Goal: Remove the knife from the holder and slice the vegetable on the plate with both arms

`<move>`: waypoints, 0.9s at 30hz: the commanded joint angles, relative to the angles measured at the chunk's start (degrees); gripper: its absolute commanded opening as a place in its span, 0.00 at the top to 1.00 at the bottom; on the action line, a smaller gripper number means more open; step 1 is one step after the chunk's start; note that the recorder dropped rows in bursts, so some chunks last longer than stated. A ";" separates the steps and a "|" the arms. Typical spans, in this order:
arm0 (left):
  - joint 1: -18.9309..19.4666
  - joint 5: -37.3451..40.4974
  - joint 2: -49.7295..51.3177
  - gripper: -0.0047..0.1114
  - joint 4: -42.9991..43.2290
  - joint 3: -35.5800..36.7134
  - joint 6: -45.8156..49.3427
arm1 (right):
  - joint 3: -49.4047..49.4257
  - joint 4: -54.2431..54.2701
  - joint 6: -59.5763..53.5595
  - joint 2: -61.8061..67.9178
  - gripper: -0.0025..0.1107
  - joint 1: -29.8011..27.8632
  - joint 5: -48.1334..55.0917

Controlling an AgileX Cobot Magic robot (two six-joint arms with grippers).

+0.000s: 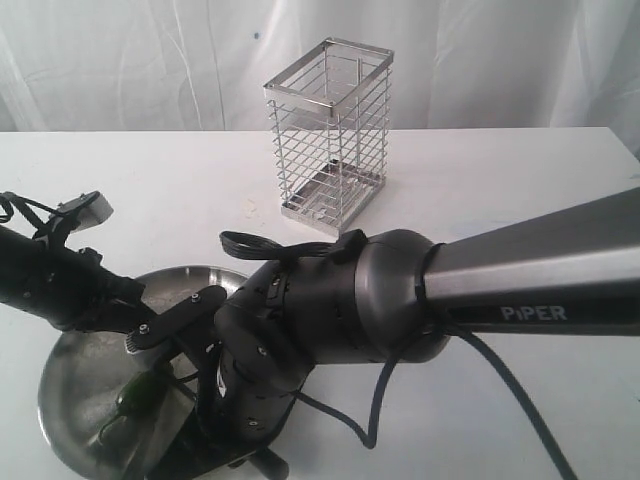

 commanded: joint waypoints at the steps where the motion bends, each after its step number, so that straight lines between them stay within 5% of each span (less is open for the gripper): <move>1: -0.06 -3.08 0.31 0.96 -0.47 2.37 0.01 | 0.05 -0.06 -0.71 0.54 0.98 -0.11 0.20; 27: -0.06 -5.17 3.25 0.96 -3.45 3.75 0.22 | -6.80 -1.56 -2.25 4.28 0.98 -0.11 1.73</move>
